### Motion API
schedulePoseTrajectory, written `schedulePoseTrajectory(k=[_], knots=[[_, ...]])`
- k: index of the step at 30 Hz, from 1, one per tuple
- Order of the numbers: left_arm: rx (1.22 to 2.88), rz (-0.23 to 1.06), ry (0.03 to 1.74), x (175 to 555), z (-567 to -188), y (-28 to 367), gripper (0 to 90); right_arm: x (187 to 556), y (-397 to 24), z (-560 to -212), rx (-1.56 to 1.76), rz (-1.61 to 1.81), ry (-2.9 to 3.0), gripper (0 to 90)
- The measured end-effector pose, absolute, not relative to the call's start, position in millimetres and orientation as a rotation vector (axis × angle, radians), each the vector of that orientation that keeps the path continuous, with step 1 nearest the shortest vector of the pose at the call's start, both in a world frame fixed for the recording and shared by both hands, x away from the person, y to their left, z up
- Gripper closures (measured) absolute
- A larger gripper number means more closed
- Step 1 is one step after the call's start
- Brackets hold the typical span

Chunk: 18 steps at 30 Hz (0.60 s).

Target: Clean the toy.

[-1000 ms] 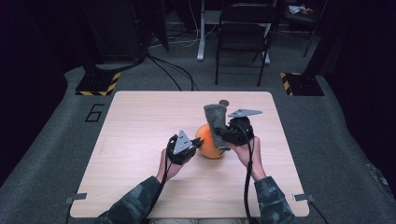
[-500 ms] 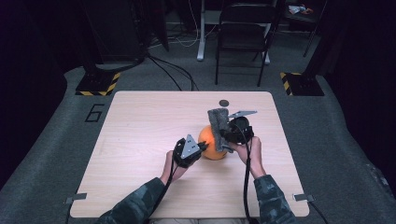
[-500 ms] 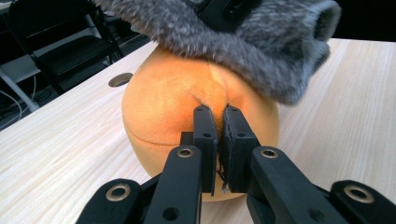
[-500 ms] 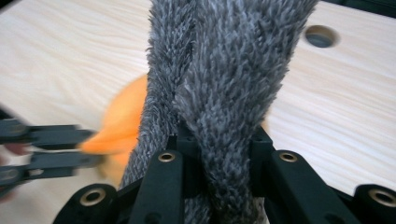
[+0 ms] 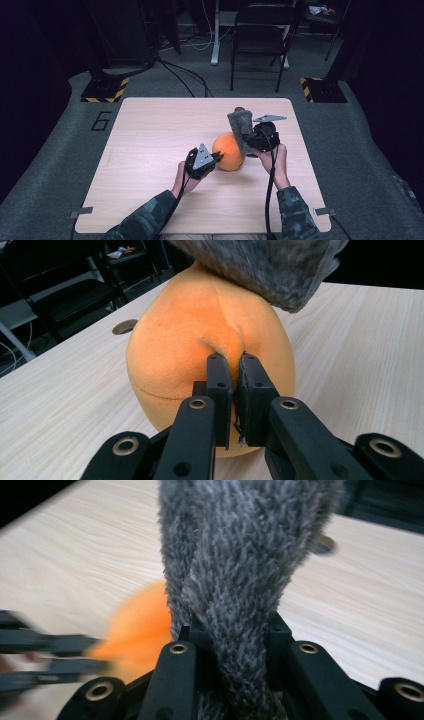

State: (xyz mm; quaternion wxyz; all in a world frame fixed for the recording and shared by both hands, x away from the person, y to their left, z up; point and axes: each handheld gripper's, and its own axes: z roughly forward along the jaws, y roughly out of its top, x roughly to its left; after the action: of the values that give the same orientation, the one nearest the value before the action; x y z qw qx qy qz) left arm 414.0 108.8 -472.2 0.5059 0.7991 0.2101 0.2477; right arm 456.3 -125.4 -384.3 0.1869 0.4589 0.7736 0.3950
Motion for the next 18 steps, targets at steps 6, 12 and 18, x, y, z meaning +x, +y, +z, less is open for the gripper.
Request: schedulePoseTrajectory(k=[6, 12, 18], knots=[[1.942, 0.608, 0.477, 411.8, -471.1, 106.7, 84.9, 440.3, -94.7, -372.3, 1.161, 1.224, 2.305, 73.7], [1.961, 0.619, 0.47, 408.3, -472.2, 103.1, 85.0, 439.5, -69.3, -392.9, 1.104, 1.024, 2.347, 73.6], [1.967, 0.626, 0.465, 408.2, -472.9, 103.2, 85.1, 442.8, -74.4, -396.8, 1.095, 0.949, 2.297, 73.5]])
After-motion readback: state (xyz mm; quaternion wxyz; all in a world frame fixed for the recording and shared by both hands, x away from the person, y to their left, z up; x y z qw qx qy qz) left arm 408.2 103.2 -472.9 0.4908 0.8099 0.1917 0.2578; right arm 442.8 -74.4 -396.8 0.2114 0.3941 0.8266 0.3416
